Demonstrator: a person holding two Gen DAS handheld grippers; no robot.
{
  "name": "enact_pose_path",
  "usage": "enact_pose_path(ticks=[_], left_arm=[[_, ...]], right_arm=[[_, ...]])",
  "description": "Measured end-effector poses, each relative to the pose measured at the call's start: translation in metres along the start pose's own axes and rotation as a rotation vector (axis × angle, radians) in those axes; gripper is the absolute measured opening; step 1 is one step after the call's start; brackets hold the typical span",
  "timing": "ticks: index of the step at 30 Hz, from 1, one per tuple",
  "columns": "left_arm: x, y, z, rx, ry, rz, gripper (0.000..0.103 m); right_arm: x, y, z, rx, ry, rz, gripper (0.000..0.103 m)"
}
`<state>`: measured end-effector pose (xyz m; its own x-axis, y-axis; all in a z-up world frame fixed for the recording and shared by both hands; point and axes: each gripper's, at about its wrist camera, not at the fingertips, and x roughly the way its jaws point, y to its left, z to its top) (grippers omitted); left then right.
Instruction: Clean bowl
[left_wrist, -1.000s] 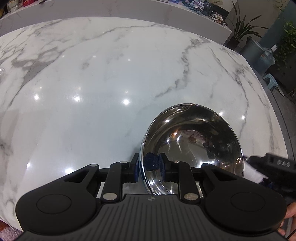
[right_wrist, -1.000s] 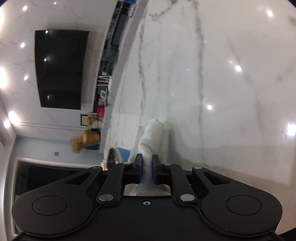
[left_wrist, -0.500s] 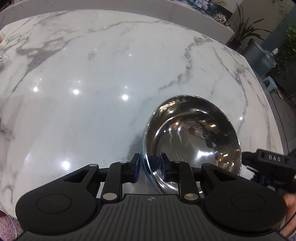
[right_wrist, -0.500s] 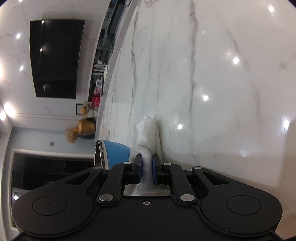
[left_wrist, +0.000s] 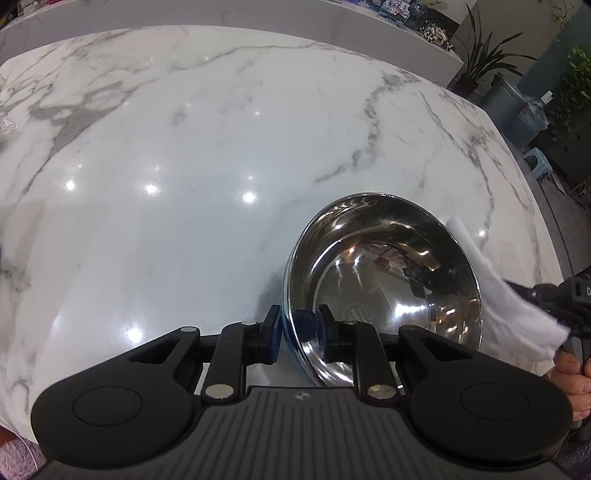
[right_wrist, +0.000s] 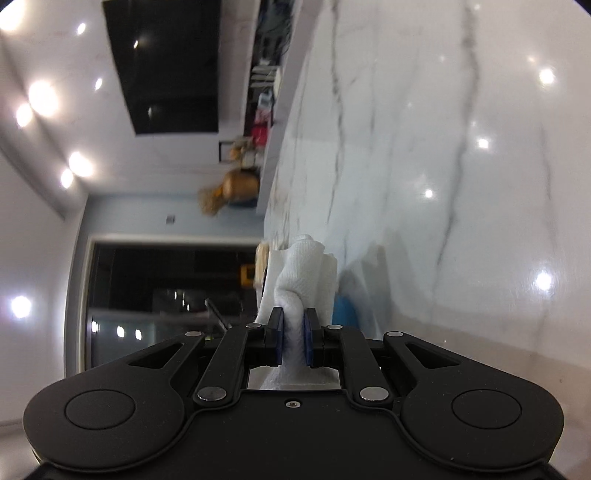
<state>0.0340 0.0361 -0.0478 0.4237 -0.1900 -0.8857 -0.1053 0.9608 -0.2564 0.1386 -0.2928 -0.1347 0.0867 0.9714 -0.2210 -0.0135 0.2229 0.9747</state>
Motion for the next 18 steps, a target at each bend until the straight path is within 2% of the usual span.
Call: enact_pose_path(ticks=[13,18], left_arm=[[0.002,-0.001,0.009,0.009,-0.010,0.046,0.021],[0.002,0.003,0.008,-0.037,0.001,0.035,0.021]], right_arm=[[0.022,-0.003,-0.013,-0.053,0.044,-0.158,0.009],[0.023,0.002,-0.016,-0.078,0.045,-0.191,0.009]])
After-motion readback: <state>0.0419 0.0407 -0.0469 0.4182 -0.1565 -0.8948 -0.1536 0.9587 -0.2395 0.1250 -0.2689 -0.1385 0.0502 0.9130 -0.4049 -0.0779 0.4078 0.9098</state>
